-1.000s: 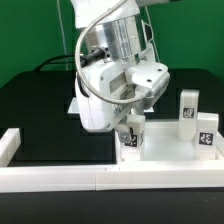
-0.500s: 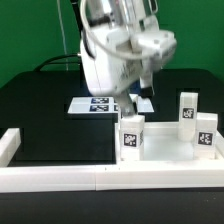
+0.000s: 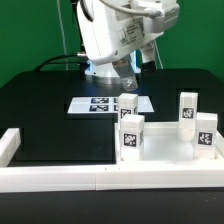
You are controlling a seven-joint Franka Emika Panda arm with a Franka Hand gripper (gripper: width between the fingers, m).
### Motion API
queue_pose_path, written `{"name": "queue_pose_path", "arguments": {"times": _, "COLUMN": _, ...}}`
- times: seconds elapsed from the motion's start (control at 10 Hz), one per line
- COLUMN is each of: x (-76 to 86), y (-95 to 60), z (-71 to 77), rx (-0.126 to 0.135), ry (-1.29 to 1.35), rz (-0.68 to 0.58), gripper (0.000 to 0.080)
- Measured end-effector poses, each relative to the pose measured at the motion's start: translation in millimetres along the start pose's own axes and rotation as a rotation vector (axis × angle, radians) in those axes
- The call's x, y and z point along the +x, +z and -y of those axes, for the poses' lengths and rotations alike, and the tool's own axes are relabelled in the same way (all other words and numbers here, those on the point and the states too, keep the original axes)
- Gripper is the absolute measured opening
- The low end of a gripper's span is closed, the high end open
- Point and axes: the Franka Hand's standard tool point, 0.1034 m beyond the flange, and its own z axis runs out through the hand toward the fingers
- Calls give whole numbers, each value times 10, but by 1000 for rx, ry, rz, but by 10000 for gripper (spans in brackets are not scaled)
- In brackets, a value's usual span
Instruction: Assemble square table
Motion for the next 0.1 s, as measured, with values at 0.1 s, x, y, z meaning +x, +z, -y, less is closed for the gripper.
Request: {"name": "queue_pose_path", "arguments": {"times": 0.1, "x": 0, "y": 4, "z": -1, "rx": -1, "ry": 0, "rz": 0, "gripper": 649}}
